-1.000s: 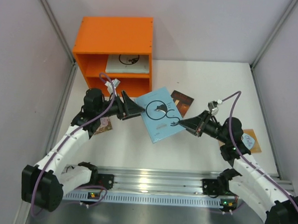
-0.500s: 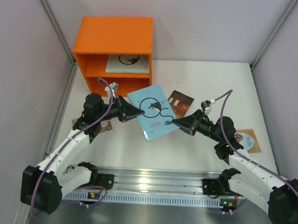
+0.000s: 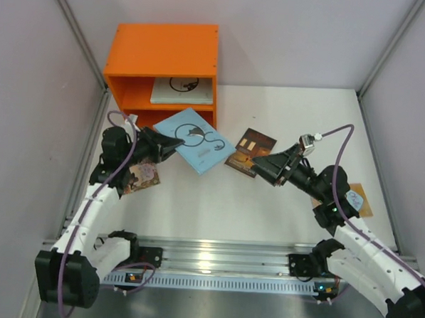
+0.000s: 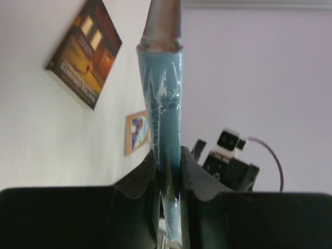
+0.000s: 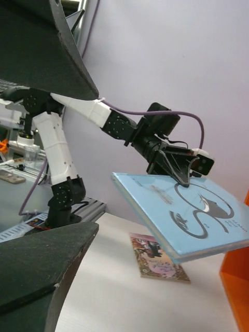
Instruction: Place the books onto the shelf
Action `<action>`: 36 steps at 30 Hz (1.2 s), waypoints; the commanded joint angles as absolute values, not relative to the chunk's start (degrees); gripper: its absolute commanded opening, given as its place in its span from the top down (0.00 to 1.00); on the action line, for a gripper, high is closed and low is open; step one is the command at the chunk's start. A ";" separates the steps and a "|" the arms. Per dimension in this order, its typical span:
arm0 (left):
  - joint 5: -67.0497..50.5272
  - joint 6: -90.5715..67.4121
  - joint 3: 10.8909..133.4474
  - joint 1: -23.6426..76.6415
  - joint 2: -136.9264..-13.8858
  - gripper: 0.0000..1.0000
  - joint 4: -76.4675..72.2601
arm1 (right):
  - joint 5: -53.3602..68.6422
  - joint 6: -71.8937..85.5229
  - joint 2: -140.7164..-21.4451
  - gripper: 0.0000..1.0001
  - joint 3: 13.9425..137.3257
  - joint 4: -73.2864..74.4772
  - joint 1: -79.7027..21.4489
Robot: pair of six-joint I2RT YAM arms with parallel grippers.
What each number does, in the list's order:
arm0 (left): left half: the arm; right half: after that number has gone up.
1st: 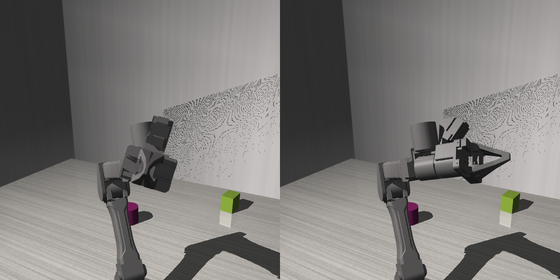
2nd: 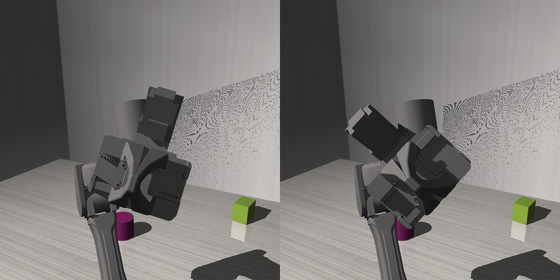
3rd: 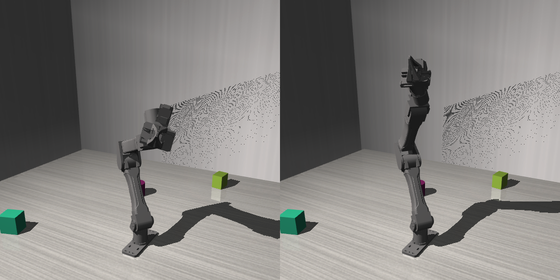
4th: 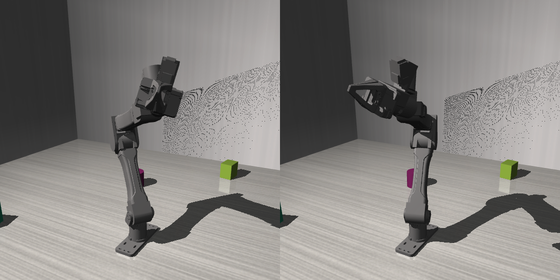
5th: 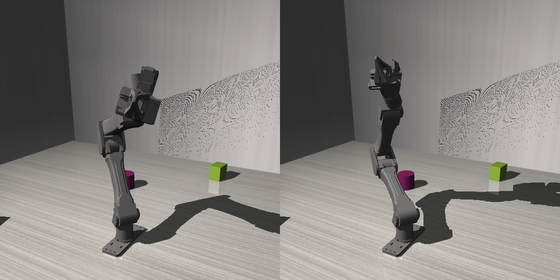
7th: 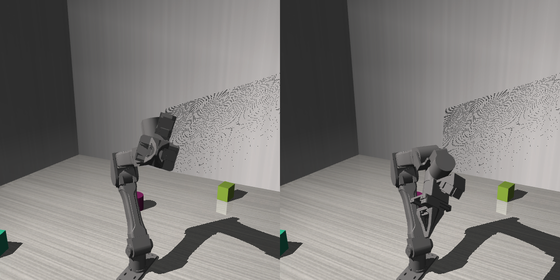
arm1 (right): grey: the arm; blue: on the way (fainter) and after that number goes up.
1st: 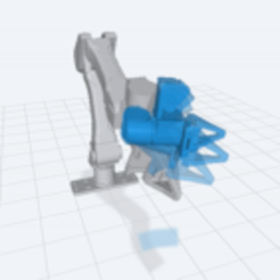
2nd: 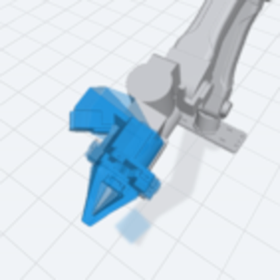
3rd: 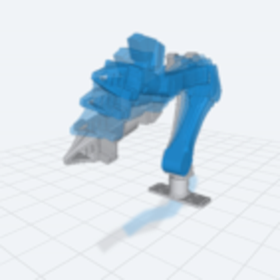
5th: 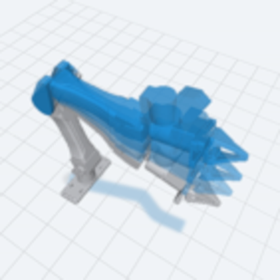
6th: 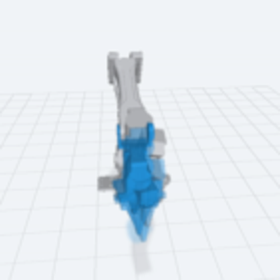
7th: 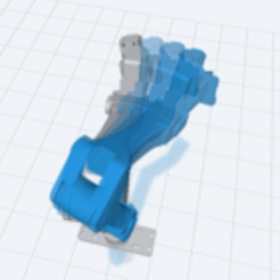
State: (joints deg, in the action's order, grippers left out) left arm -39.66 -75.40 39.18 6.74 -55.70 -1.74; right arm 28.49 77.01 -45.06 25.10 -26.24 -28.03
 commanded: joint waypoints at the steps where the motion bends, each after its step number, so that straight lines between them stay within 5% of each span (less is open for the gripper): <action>1: -35.35 -73.92 46.84 2.56 -51.86 1.00 2.35 | 26.02 72.25 -41.14 0.00 29.44 -19.89 -27.43; 19: -14.51 -77.61 56.33 -1.32 -58.52 1.00 -1.23 | 29.00 70.75 -39.20 0.00 30.15 -17.40 -23.38; 36: -7.82 -82.35 60.03 -0.88 -71.71 1.00 -14.67 | 30.58 69.26 -43.94 0.00 31.12 -20.56 -20.57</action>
